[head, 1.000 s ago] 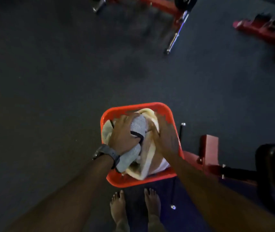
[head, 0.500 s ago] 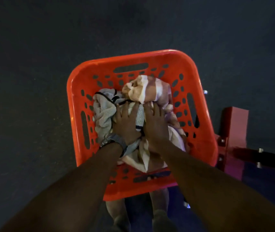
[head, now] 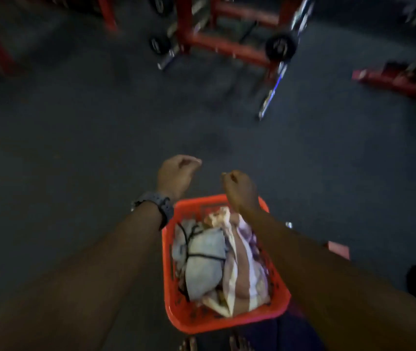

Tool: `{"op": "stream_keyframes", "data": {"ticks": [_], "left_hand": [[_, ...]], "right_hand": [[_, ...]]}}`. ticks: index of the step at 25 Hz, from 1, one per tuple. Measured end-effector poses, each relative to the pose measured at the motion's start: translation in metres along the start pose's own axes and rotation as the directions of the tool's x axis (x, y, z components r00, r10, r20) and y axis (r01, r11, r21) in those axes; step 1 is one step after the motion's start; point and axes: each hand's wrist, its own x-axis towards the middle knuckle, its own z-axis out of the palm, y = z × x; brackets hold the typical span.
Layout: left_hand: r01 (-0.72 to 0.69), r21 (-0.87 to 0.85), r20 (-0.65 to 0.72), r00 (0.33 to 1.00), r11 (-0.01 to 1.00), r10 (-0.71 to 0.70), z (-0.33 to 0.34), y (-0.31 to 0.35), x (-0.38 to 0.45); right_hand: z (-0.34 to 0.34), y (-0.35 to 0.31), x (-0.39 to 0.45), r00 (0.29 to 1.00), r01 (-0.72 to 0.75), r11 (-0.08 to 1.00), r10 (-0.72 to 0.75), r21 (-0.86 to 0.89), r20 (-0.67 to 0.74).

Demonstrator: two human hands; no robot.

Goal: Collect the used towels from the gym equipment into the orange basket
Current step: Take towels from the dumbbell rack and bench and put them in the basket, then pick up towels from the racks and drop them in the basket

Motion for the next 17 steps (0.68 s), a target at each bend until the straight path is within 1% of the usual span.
{"op": "stream_keyframes", "data": {"ticks": [2,3,5,7,8,10,12,14,17], "left_hand": [[-0.046,-0.223,-0.103,0.994,0.974,0.024,-0.056,0.098,-0.018],[-0.099,-0.284,-0.154,0.986,0.954,0.057,-0.091,0.148,-0.033],[-0.216,-0.315,-0.279,0.952,0.924,0.127,-0.162,0.233,-0.078],[-0.325,-0.271,-0.420,0.887,0.906,0.192,-0.233,0.301,-0.136],[-0.365,-0.234,-0.498,0.841,0.901,0.211,-0.265,0.328,-0.169],[-0.411,-0.156,-0.621,0.748,0.898,0.235,-0.315,0.361,-0.233],[-0.431,-0.072,-0.759,0.608,0.899,0.231,-0.361,0.376,-0.319],[-0.424,0.008,-0.864,0.452,0.905,0.220,-0.391,0.377,-0.408],[-0.394,0.072,-0.958,0.228,0.916,0.174,-0.411,0.355,-0.541]], "right_hand": [[-0.045,-0.098,-0.007,0.999,0.032,0.974,-0.035,0.222,0.014],[-0.070,-0.155,-0.017,0.996,0.080,0.945,-0.087,0.317,0.011],[-0.113,-0.263,-0.051,0.977,0.189,0.882,-0.214,0.433,0.010],[-0.148,-0.362,-0.096,0.929,0.312,0.817,-0.370,0.486,0.026],[-0.158,-0.403,-0.121,0.896,0.360,0.775,-0.443,0.519,0.040],[-0.165,-0.467,-0.167,0.829,0.420,0.706,-0.554,0.571,0.077],[-0.157,-0.523,-0.232,0.725,0.439,0.623,-0.672,0.648,0.155],[-0.137,-0.559,-0.303,0.607,0.410,0.561,-0.756,0.719,0.244],[-0.097,-0.578,-0.419,0.412,0.334,0.536,-0.823,0.775,0.392]]}}
